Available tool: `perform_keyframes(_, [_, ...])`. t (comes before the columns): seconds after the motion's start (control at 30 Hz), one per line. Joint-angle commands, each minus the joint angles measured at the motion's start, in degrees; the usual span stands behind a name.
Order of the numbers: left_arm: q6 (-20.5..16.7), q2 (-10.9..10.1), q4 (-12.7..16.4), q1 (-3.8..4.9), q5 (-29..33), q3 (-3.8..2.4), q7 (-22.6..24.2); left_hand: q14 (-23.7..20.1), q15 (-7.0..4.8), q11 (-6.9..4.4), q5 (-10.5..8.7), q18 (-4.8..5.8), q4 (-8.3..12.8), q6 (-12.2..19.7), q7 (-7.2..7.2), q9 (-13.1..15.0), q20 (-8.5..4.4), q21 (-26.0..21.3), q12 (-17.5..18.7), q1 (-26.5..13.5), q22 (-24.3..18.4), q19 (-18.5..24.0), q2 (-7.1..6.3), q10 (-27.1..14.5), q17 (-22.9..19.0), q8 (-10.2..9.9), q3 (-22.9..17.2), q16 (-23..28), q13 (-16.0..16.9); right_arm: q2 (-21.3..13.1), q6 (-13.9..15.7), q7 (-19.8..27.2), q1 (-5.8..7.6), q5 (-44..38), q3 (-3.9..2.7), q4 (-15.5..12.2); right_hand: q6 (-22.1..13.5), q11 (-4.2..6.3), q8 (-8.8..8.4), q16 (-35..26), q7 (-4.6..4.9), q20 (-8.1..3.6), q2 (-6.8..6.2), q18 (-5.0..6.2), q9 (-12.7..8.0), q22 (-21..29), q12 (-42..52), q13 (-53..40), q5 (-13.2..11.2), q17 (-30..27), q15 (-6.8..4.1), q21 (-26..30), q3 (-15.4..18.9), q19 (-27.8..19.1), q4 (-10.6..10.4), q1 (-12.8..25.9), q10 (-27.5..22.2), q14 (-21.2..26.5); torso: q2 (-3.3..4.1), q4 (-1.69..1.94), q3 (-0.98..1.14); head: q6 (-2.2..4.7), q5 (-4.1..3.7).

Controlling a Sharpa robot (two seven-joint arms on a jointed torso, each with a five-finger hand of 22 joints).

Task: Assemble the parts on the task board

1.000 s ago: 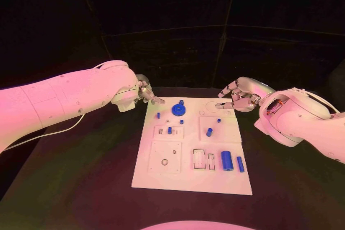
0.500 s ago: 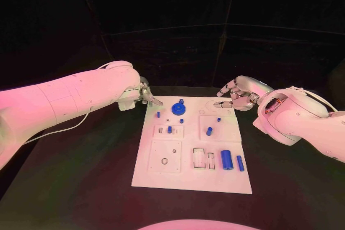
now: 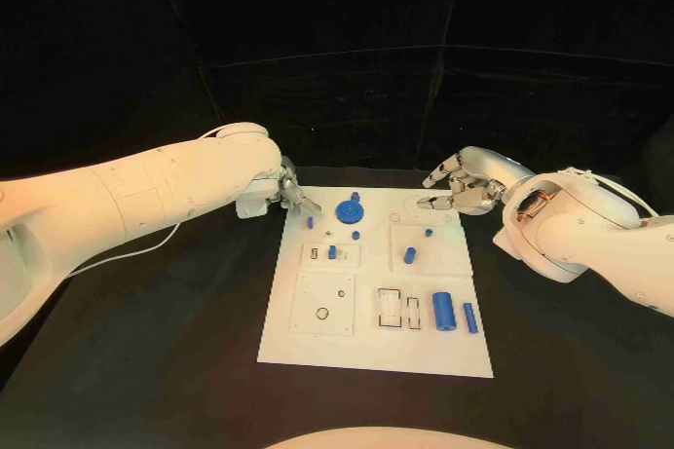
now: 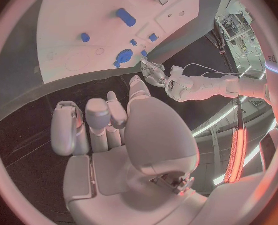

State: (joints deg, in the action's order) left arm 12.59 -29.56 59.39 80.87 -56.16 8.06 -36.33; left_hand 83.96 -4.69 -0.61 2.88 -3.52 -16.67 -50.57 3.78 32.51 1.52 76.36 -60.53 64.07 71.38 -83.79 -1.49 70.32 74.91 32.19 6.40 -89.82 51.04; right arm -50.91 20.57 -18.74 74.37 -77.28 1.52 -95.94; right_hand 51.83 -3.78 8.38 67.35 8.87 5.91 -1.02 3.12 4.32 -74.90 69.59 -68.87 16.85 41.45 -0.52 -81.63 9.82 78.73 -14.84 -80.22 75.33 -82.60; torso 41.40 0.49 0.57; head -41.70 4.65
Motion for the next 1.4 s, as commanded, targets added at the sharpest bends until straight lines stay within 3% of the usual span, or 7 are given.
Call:
perform_keyframes(0.03, [1.8,0.3,-0.2,0.01,-0.6,-0.01,1.1,6.0,0.42,0.05,-0.16,-0.43,0.1,-0.4,-0.12,-0.1,0.28,0.2,-0.3,-0.4,0.1,-0.1,0.35,0.4,15.1,-0.3,0.4,-0.2,0.0,0.1,0.2,0.6,0.10,0.0,-0.04,0.0,0.0,-0.11,0.26,-0.3,0.04,-0.02,0.47,0.51,0.0,-0.2,-0.2,0.1,0.3,-0.1,-0.06,0.2,-0.1,-0.3,-0.3,0.2,-0.4,0.2,-0.04,0.02,0.03,-0.06,-0.01])
perform_keyframes(1.4, [4.1,1.2,-0.7,-0.40,-0.1,0.00,2.3,6.0,0.30,-0.12,-0.14,-0.31,1.5,-1.8,-0.33,-1.6,0.21,0.6,-0.9,3.6,0.8,-0.3,3.02,0.7,15.1,-0.4,0.9,-0.2,0.2,0.5,0.1,0.5,0.10,0.0,-0.04,0.3,0.0,-0.08,0.41,-0.4,0.01,-0.04,0.77,0.51,0.0,-0.2,-0.2,0.1,0.4,-0.1,-0.08,0.2,-0.1,-0.2,-0.5,-0.1,-0.4,0.2,0.00,0.02,0.06,-0.51,0.04])
